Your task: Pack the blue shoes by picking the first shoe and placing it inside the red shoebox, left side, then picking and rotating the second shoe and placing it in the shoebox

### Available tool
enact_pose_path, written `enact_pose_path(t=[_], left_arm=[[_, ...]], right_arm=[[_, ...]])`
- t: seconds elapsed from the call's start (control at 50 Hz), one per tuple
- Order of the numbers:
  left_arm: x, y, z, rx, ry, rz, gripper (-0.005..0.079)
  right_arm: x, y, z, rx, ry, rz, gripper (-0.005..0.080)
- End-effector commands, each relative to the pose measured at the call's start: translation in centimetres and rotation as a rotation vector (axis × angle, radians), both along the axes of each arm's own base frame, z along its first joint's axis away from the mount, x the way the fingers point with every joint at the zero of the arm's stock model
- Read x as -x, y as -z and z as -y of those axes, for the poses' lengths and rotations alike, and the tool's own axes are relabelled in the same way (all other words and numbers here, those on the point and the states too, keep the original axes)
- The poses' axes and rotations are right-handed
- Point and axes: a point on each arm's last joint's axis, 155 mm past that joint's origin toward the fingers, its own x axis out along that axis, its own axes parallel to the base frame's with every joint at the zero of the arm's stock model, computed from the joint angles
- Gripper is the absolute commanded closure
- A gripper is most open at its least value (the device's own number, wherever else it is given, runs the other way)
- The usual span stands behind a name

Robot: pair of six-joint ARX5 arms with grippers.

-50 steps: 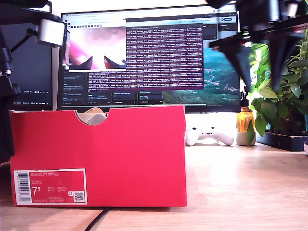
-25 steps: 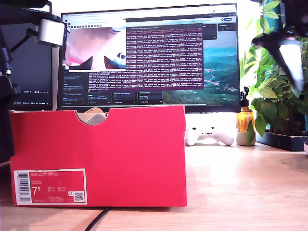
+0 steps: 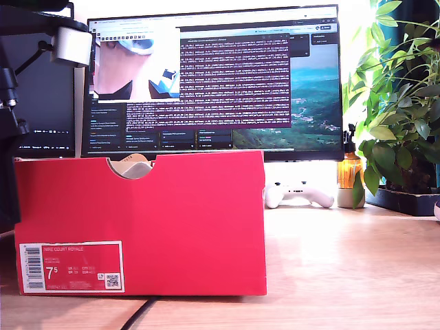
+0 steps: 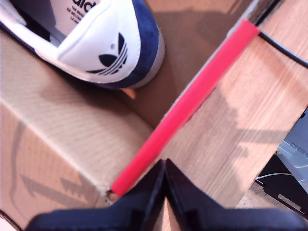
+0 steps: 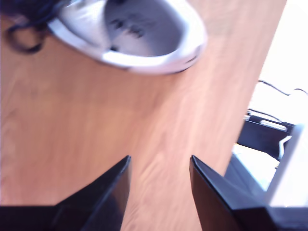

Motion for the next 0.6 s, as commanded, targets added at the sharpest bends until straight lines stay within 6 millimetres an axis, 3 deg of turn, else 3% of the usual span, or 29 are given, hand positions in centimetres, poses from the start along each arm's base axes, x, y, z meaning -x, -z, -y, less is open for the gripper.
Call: enact_pose_path(t=[0.0, 0.58], left_arm=[[0.1, 0.5, 0.0, -0.010, 0.003, -0.012, 0.0762], [0.1, 0.5, 0.0, -0.010, 0.003, -0.012, 0.0761]], right_arm=[[0.6, 0.6, 0.7, 0.006, 0.014, -0.025, 0.0397], [1.5, 0.9, 5.4, 0.048, 0.125, -0.049, 0.0397]])
